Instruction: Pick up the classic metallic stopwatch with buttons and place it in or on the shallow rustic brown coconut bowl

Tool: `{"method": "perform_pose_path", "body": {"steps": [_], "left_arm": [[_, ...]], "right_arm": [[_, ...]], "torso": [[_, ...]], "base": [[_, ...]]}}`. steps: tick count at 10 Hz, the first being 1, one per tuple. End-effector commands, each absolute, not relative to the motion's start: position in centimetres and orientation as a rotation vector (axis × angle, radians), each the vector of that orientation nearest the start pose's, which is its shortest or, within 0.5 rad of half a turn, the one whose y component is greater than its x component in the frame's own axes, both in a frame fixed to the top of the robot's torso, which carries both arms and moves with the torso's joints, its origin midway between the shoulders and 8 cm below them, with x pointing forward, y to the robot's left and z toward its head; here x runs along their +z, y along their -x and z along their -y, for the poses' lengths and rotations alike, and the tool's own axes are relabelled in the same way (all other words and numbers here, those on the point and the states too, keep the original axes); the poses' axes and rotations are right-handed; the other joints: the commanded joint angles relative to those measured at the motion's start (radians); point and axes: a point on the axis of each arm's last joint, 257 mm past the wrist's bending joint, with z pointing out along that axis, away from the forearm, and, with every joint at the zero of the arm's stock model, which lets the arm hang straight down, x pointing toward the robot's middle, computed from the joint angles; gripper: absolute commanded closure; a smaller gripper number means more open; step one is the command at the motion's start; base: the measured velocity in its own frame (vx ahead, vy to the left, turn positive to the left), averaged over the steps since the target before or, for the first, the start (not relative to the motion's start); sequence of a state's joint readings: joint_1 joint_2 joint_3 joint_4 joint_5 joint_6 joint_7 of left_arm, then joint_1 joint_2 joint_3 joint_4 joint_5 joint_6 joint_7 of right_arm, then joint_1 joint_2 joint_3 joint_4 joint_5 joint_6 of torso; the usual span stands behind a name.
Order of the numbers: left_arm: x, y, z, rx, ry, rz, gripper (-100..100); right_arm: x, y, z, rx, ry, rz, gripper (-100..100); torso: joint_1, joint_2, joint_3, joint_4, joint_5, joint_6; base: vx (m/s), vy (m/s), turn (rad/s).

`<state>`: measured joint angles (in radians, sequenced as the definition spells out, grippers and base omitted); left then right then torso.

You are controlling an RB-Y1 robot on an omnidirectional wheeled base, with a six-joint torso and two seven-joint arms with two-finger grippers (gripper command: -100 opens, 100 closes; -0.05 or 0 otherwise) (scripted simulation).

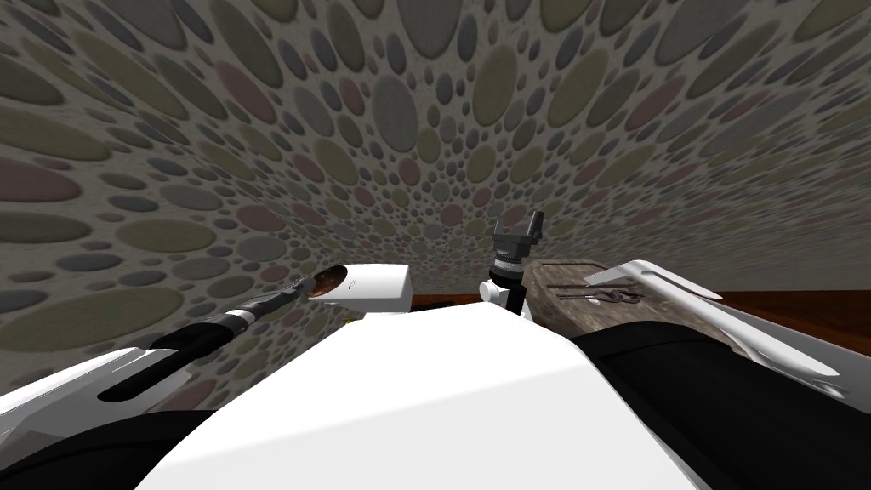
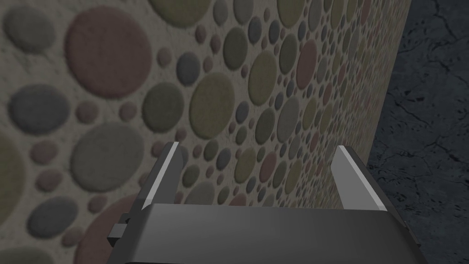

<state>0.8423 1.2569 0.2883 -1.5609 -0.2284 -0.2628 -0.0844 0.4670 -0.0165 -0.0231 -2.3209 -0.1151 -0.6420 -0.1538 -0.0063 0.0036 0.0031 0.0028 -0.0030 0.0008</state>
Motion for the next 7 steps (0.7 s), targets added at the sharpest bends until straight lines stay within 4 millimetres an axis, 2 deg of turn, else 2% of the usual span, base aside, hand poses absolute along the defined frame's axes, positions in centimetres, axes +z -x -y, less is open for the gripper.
{"method": "perform_pose_path", "body": {"steps": [1,4,7], "left_arm": [[-19.4,-32.1,-63.4,0.143,0.065,-2.045,100],[-16.7,-33.4,-64.8,0.197,0.028,-2.004,100],[-12.6,-35.0,-66.7,0.28,-0.024,-1.946,100]], "right_arm": [[7.7,-30.6,29.0,1.551,-0.581,-0.366,0],[7.7,-30.6,29.0,1.551,-0.581,-0.366,0],[7.7,-30.6,29.0,1.551,-0.581,-0.366,0]], "torso": [[0.0,0.0,0.0,0.0,0.0,0.0],[-0.001,0.001,0.001,0.0,0.0,-0.001],[-0.002,0.001,0.001,0.001,-0.002,0.0]], "base": [[-0.02,-0.02,-0.05],[-0.019,-0.014,-0.033],[-0.021,-0.011,-0.055]]}}
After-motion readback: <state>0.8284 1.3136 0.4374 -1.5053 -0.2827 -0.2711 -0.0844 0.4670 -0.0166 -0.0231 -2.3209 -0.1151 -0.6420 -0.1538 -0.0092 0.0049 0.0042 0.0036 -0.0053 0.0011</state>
